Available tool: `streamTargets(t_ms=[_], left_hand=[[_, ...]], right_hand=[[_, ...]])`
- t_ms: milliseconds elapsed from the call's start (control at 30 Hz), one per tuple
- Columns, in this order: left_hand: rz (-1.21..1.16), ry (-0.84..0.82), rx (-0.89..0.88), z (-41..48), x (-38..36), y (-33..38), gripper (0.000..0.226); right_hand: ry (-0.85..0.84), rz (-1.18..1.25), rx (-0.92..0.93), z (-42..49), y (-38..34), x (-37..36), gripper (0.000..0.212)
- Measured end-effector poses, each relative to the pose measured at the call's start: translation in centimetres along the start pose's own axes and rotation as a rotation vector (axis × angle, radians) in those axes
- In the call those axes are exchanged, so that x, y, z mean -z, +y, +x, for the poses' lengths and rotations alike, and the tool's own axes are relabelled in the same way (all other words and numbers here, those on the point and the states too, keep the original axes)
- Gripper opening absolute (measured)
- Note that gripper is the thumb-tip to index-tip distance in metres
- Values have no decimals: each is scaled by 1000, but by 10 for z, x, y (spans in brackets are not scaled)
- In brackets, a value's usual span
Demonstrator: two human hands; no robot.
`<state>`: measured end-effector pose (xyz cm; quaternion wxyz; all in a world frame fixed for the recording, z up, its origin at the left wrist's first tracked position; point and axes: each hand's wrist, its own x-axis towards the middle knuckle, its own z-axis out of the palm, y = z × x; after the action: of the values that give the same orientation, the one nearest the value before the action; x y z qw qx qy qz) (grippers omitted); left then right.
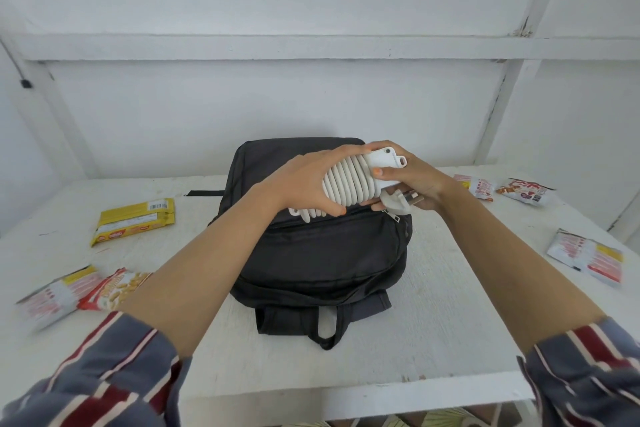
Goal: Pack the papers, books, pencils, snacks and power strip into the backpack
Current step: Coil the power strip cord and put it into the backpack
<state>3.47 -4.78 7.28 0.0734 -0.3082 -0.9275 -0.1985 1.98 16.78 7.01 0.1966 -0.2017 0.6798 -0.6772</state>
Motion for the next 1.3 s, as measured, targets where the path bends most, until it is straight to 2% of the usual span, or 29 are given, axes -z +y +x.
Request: streamTargets(t_ms=[367,433,533,700,767,900,1033,1133,1200,1300], left_hand=[[55,-115,9,-31,-9,7,99],[132,-87,2,-40,-11,8,103],[241,57,-67,-63,-16,10,103],[39,347,-74,-116,-36,-4,56],[0,373,-49,-129,-45,-7,42],[13,237,-59,-138,-60,-11,10],[32,-66,27,-130,-68,-14,26],[188,-236,81,-122,-70,-19,34],[274,-280,105,-116,-67,-21,39],[255,-181,141,-104,-53,-25,42]], right_hand=[[74,106,10,-31,33,-29,30],[85,122,-1,-36,37,-35,33],[109,145,-35,-48,45,-44,43],[206,256,-51,-79,60,-51,43],[253,288,-42,-91,65,-50,39],[360,375,-23,-113,72,-41,32],[394,440,6,-126,73,-30,44],[373,447,7,-130,74,-23,38],[347,441,-6,-131,73,-17,39],[305,437,-30,-130,70,-7,75]])
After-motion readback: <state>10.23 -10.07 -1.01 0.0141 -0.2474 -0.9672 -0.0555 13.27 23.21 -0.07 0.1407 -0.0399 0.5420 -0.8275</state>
